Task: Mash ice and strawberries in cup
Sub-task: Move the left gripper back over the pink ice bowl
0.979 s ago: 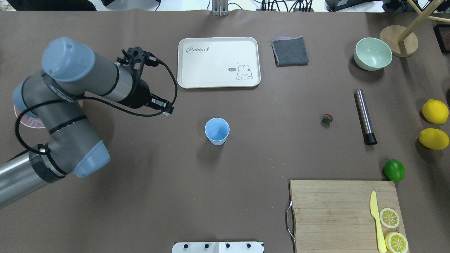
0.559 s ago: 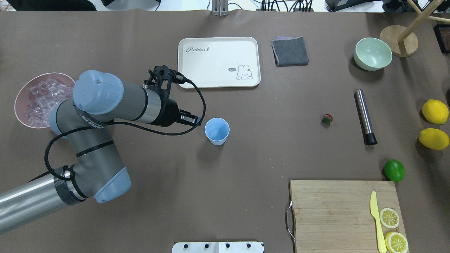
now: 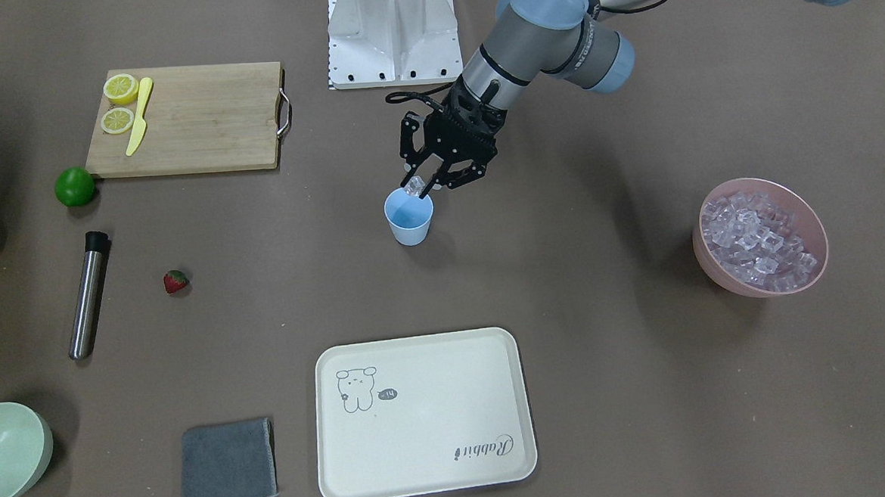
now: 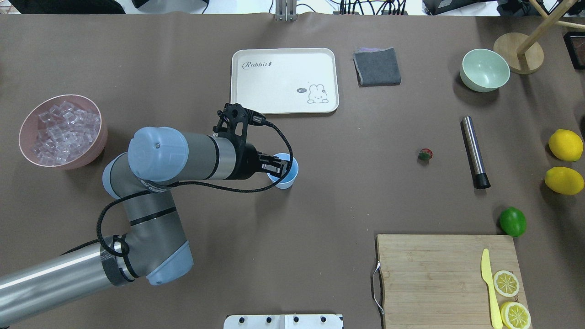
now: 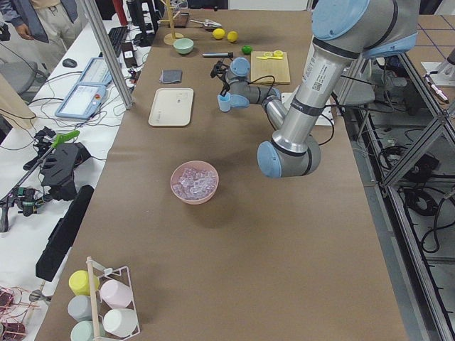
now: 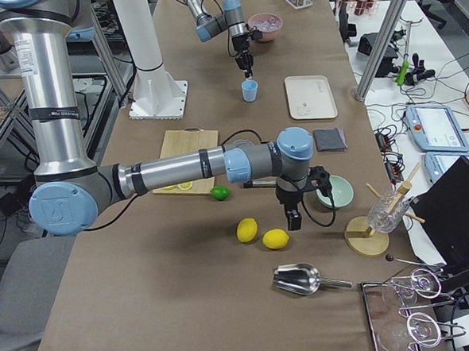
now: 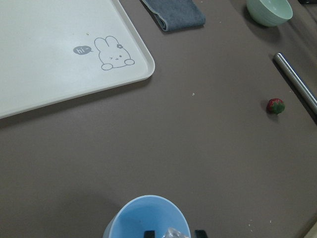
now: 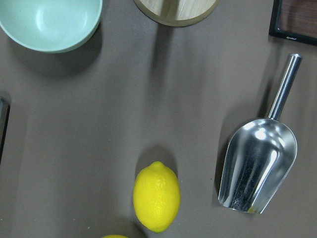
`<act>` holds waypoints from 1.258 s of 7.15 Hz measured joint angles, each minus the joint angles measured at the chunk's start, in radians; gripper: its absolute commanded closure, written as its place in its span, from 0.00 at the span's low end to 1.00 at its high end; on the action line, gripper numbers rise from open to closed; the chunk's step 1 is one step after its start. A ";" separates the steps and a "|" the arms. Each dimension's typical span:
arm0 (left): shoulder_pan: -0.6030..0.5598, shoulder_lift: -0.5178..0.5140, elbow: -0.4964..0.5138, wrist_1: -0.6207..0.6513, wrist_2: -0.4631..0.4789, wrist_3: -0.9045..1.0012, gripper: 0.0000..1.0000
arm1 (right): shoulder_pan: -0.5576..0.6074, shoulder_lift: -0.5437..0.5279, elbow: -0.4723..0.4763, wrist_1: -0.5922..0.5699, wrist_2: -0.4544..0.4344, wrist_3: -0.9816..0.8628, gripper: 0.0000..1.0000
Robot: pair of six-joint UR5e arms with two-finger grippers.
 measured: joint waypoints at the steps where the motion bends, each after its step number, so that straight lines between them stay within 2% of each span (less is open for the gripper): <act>1: 0.009 -0.001 0.019 -0.028 0.010 -0.001 0.23 | 0.000 0.001 0.000 0.000 0.000 0.000 0.00; 2: 0.012 -0.002 0.025 -0.039 0.012 -0.001 0.03 | 0.000 0.001 -0.001 0.000 0.000 0.000 0.00; 5: -0.009 -0.005 0.013 -0.039 -0.001 0.008 0.02 | 0.000 0.002 -0.002 0.000 0.000 0.000 0.00; 6: -0.046 -0.001 0.007 -0.027 -0.049 0.010 0.03 | 0.000 0.003 -0.002 0.000 0.000 0.000 0.00; 8: -0.195 0.009 -0.005 0.055 -0.267 0.039 0.03 | 0.000 0.001 -0.001 -0.002 0.003 0.000 0.00; 9: -0.255 0.036 -0.023 0.091 -0.344 0.099 0.03 | 0.000 0.000 -0.001 -0.002 0.006 0.000 0.00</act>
